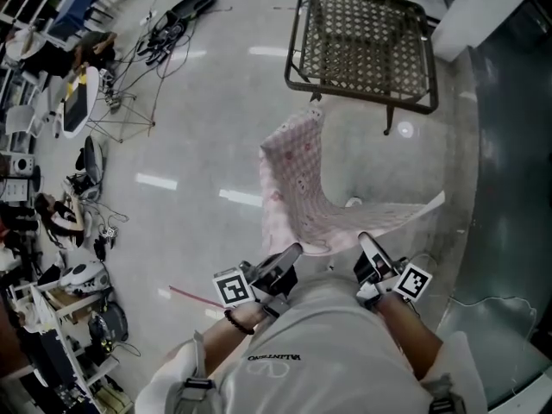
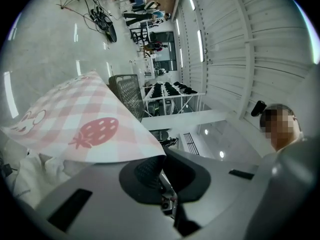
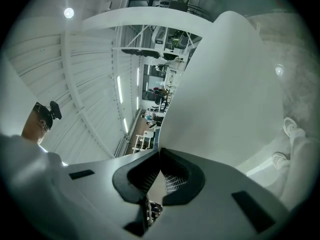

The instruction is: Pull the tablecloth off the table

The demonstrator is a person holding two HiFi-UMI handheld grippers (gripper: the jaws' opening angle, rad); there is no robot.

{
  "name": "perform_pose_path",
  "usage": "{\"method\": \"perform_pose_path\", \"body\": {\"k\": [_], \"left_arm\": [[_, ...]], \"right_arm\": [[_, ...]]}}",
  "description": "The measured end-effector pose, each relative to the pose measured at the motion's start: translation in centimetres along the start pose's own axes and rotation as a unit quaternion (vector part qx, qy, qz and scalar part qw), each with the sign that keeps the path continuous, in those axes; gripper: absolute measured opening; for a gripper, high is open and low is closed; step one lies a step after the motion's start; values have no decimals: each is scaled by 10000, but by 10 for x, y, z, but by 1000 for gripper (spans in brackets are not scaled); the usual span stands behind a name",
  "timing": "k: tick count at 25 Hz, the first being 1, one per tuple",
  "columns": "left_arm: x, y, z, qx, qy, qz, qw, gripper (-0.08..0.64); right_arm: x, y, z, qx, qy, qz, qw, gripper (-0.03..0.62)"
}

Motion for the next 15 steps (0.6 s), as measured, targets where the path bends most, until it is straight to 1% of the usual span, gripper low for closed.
{"method": "perform_pose_path", "body": {"k": [3,7,10,11,15], "left_arm": [[-4,6,0,-90,37,-180,9998,3],[-5,7,-9,-185,10,-121,9998,3],[-8,8,-13,-296,59,-163,9994,5],[-10,7,-13,-318,62,-126,9994,5],[-11,10,-14,-384,0,-116,9992,5]], "right_arm": [[-1,-4,-1,20,-17,-15,10000,11],[-3,0,0,126,11,-2,9999,11],[-3,3,0,187,9,-39,9998,12],[-3,4,-1,200,15,-44,9998,12],[-7,4,-2,255,38,-52,9997,12]]}}
Point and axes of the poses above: the fingertips, and each gripper's own axes: z backward along the fingers, x to its right, y out of its top, the point moved 9 cm from there along z, backward along the fingers, and after that the axes turned 7 degrees about -z, right-handed, at the moved point
